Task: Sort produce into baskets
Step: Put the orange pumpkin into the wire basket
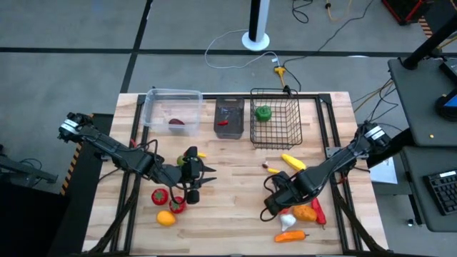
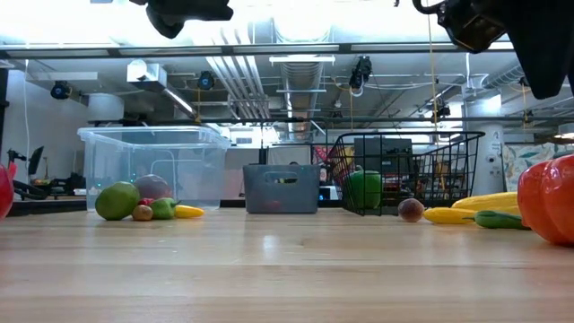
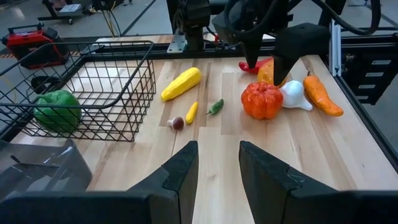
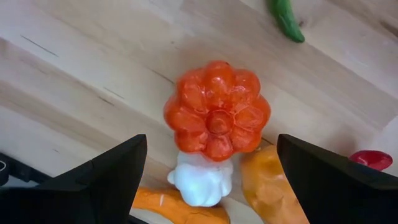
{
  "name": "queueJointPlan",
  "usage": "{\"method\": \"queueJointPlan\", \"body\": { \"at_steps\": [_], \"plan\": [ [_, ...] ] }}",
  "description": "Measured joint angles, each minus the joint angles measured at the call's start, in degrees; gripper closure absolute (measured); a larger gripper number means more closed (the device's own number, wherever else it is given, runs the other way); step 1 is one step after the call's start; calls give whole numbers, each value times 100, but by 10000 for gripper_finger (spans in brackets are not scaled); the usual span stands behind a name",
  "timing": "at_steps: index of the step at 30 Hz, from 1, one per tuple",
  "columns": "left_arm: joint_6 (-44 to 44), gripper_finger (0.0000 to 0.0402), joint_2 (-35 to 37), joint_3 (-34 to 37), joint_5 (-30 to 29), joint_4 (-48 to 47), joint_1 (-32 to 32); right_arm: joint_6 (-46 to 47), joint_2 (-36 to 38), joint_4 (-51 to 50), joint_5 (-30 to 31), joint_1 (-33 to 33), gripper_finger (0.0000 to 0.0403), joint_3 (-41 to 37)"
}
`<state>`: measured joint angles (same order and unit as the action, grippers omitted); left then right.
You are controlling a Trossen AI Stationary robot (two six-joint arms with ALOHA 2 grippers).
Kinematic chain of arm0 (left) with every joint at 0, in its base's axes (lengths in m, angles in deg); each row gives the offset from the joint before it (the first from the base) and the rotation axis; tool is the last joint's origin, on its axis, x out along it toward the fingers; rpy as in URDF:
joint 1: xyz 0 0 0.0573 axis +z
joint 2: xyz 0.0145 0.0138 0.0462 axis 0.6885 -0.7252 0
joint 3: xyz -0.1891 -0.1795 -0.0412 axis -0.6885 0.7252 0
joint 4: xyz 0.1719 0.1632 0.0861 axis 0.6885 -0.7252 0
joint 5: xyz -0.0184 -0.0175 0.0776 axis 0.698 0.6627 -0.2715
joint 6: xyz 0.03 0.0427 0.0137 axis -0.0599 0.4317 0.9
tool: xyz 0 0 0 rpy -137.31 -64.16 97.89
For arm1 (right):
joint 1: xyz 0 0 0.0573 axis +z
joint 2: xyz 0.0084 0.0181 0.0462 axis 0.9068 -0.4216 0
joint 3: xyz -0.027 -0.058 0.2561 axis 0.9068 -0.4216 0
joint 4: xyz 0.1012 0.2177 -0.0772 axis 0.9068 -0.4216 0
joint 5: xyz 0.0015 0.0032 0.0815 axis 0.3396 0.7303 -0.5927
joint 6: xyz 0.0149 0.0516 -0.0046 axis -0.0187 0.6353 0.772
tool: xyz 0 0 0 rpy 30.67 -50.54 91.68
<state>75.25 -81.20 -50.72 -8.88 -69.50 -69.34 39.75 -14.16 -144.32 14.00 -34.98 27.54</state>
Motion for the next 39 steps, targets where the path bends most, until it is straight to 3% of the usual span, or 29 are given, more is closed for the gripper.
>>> {"method": "queueJointPlan", "body": {
  "at_steps": [30,39],
  "plan": [
    [55,301,-1,11,0,5,5,855,-9,7,79,2,51,-104],
    [87,301,-2,15,0,-9,7,720,-469,297,-7,2,51,-122]
  ]
}}
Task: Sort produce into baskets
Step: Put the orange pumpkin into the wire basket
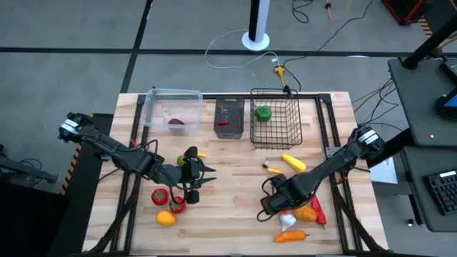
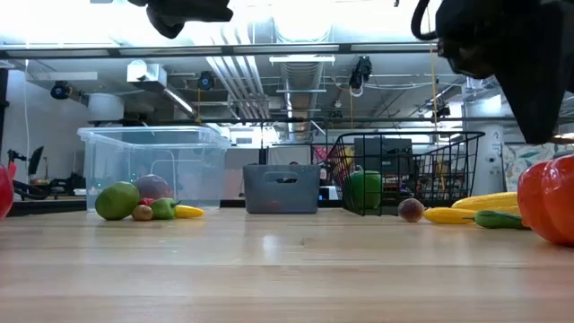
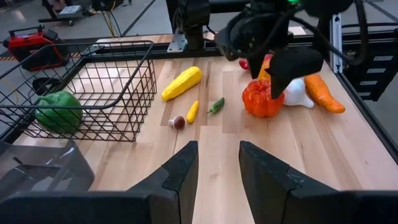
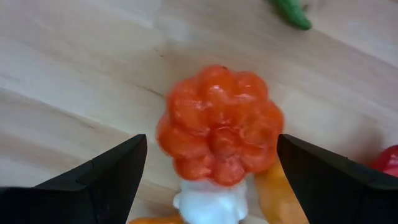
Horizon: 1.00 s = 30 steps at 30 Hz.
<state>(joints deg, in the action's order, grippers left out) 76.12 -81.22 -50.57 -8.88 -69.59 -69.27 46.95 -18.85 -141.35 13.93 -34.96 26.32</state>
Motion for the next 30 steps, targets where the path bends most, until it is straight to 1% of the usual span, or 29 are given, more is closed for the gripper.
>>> {"method": "queueJointPlan", "body": {
  "at_steps": [15,30],
  "plan": [
    [-2,301,0,0,-98,-25,0,-44,-177,-52,71,0,51,2],
    [-2,301,0,0,-105,-94,0,-382,-197,164,121,0,51,0]
  ]
}}
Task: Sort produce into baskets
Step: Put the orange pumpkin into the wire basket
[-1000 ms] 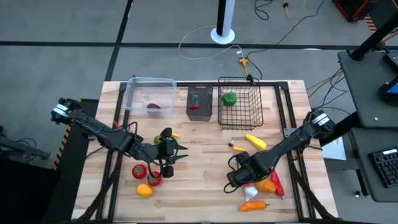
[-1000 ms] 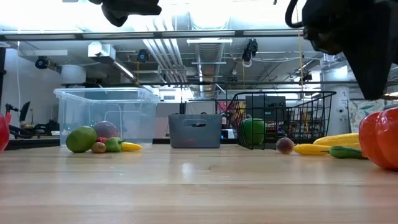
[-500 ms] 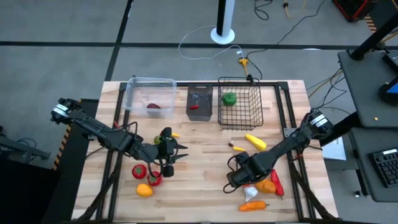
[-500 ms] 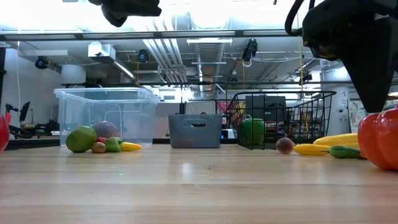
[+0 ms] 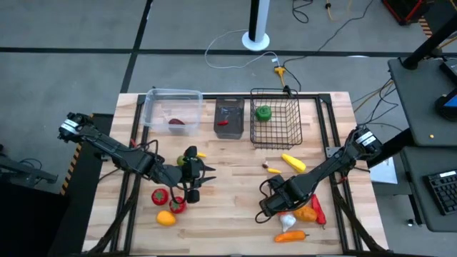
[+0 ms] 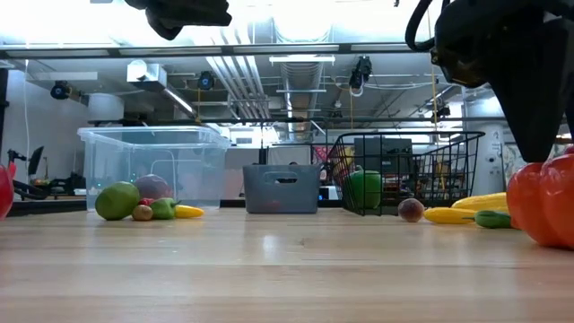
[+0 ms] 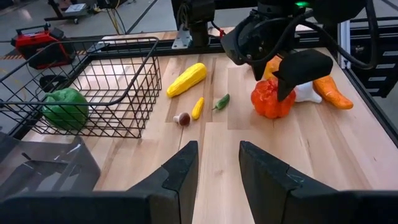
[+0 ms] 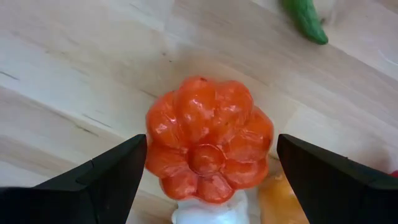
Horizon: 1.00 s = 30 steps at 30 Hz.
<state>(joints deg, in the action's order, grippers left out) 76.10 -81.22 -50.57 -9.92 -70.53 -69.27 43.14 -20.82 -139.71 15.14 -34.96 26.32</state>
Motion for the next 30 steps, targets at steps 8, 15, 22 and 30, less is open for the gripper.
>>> {"method": "queueJointPlan", "body": {
  "at_steps": [8,15,22,30],
  "plan": [
    [0,301,0,0,-2,-19,0,-96,-141,-2,11,0,51,-9],
    [-2,301,0,0,-2,-20,0,-125,-144,3,137,2,51,-19],
    [-5,301,0,0,-2,-20,-2,-142,-144,43,144,0,51,-76],
    [-22,301,0,0,-2,-20,-2,-195,-144,114,291,2,51,-111]
  ]
}}
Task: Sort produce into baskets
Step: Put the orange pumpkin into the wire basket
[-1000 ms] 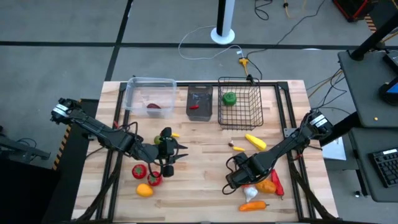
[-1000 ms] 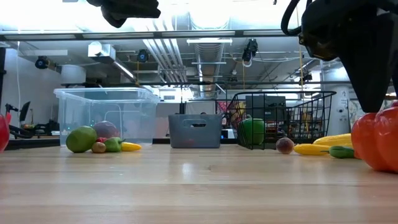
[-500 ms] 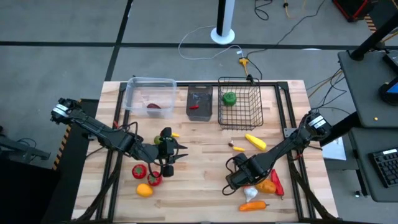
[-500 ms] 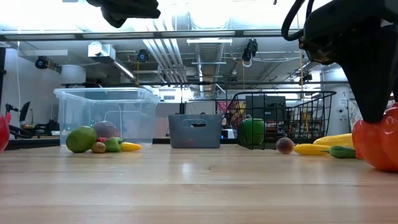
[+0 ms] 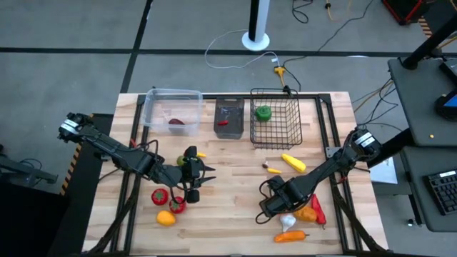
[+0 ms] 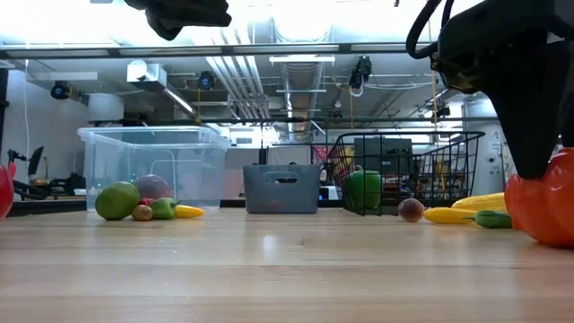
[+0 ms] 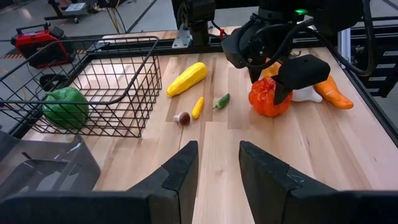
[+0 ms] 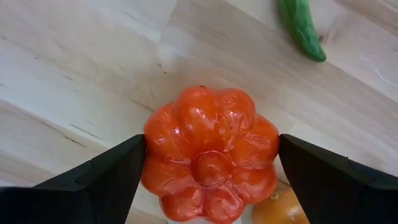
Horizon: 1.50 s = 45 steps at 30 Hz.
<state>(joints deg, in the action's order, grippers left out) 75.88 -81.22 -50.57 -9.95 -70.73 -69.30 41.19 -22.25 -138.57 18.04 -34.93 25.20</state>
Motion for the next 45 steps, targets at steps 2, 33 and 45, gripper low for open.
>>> {"method": "queueJointPlan", "body": {
  "at_steps": [2,33,45],
  "plan": [
    [0,301,0,0,0,0,0,0,0,2,2,-1,51,0],
    [22,301,0,33,-28,-2,0,-149,-11,284,255,-14,51,18],
    [46,301,0,33,-28,-4,0,-317,-9,692,313,-15,41,20]
  ]
}}
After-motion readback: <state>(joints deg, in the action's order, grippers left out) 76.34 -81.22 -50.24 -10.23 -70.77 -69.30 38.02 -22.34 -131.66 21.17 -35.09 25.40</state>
